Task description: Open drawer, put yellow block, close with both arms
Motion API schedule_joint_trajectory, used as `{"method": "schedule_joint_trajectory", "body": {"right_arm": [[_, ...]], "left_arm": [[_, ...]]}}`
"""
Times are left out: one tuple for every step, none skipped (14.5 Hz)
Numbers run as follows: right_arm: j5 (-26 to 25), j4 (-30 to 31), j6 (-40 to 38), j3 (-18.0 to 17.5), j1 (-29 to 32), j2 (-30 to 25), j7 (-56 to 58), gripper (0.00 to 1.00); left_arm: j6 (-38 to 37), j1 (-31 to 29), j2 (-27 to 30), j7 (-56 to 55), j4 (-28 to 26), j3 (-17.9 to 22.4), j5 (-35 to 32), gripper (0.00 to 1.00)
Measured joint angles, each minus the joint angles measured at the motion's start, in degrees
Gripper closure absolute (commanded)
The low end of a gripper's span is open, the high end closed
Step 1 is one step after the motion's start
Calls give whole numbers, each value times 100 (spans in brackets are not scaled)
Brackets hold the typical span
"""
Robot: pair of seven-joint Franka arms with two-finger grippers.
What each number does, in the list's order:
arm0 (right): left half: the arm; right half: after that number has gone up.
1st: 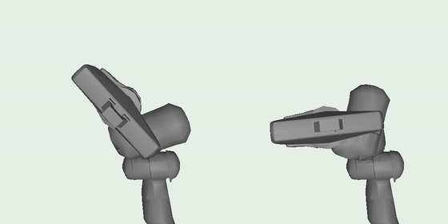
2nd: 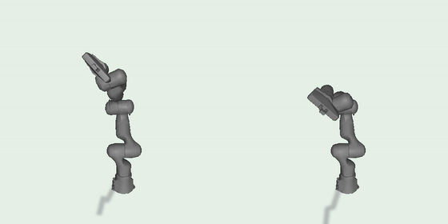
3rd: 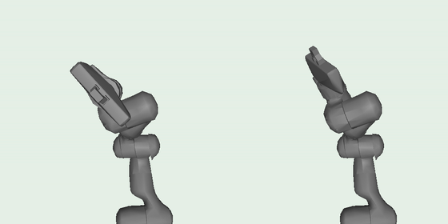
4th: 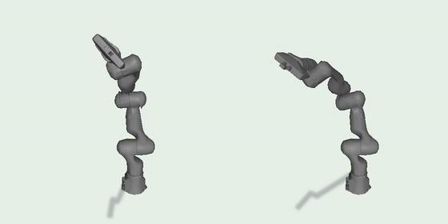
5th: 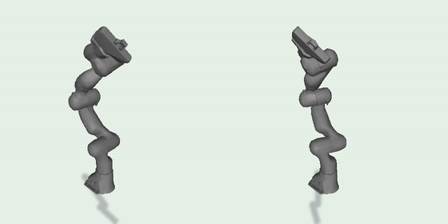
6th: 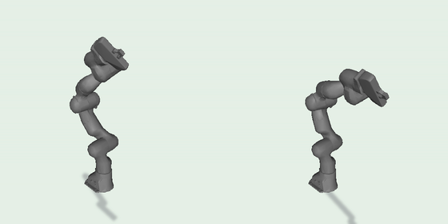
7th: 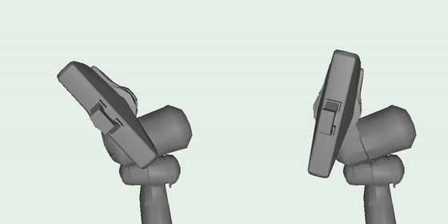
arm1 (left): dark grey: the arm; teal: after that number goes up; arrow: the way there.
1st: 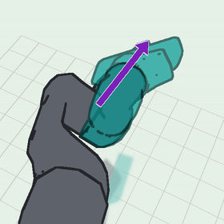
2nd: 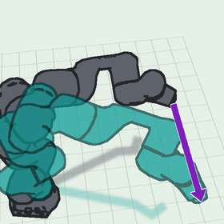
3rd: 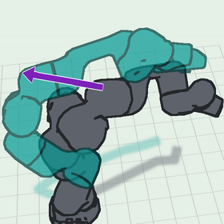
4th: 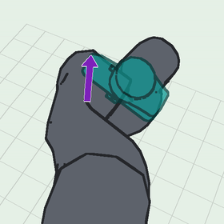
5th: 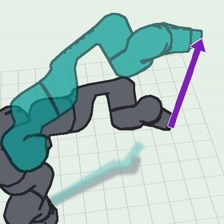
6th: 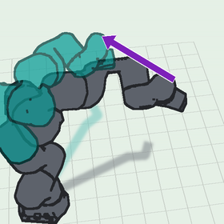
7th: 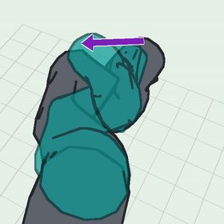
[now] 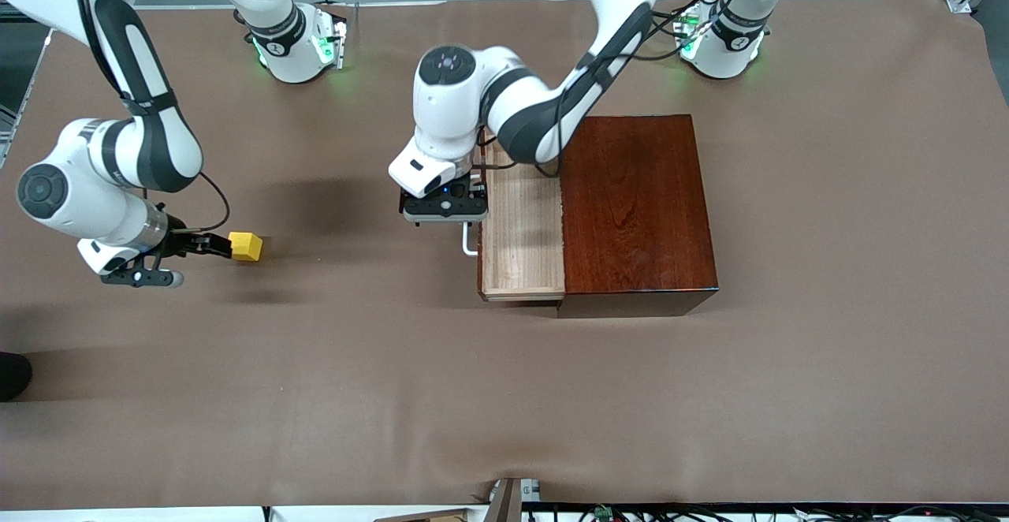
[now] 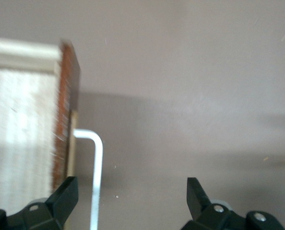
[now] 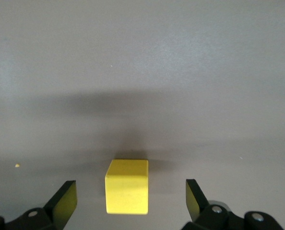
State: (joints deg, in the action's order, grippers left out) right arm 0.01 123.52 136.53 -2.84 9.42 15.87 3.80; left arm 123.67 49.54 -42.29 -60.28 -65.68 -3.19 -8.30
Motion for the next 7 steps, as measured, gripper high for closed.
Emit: {"method": "schedule_joint_trajectory", "body": {"right_arm": [[10,135,227,-14,-4,40,-13,0],[13,230,363,-26,-10,90,-36,0],[13,281,442,-34,-15,150,-65,0],[13,303,489,-39,-16,203,-87,0],[17,310,506,-39,-15,242,-100,0],[28,324,515,-42,-16,268,-125,0],[43,350,549,-50,-21,278,-165,0]], "left_arm": [[-253,-84,236,51,7,17,-7,0],[-595,-199,495,95,6,28,-11,0],[-1011,-339,764,150,2,32,-12,0],[-1462,-486,1025,200,-10,38,-16,0],[-1901,-637,1254,244,-26,41,-26,0],[-2282,-792,1445,315,-44,42,-36,0],[-2580,-949,1603,453,-57,43,-39,0]]}}
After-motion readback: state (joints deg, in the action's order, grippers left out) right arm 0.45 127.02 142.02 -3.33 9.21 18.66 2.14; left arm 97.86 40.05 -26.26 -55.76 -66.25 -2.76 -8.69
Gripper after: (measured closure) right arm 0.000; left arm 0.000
